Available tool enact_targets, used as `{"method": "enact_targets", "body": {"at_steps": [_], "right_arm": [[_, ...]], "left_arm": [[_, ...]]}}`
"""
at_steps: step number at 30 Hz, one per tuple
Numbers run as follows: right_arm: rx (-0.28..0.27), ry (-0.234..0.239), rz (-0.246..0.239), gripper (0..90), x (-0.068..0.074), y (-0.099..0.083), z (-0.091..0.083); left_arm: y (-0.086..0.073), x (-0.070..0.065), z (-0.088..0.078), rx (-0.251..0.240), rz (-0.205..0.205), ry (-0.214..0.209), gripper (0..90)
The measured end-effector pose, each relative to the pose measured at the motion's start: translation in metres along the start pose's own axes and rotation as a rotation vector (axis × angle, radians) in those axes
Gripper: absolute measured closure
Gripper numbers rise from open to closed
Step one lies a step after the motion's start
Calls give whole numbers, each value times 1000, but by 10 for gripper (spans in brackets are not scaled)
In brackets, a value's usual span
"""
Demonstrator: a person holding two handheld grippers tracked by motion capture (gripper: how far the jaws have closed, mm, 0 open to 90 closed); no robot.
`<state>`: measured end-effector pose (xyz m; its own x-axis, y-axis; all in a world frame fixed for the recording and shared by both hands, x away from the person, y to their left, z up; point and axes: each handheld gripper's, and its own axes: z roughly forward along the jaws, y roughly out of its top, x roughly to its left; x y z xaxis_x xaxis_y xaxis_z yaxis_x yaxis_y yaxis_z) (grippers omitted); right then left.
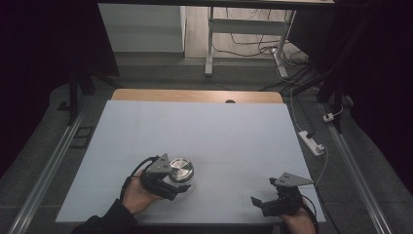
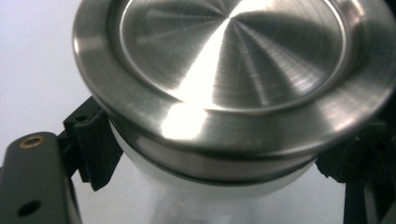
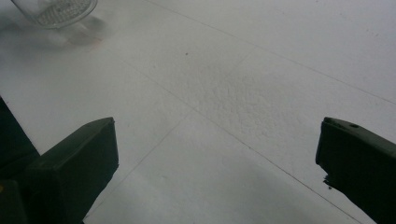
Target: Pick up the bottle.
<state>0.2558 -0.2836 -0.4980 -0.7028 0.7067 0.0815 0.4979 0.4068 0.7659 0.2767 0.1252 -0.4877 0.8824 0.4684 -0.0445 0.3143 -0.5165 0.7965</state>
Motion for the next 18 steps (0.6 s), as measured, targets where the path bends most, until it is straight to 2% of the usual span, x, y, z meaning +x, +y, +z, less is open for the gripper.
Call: {"method": "enact_targets", "body": {"at_steps": [18], "right_arm": [[-6, -3, 4, 0, 0, 0, 0]], "left_arm": [[36, 13, 5, -22, 25, -23, 153]]}}
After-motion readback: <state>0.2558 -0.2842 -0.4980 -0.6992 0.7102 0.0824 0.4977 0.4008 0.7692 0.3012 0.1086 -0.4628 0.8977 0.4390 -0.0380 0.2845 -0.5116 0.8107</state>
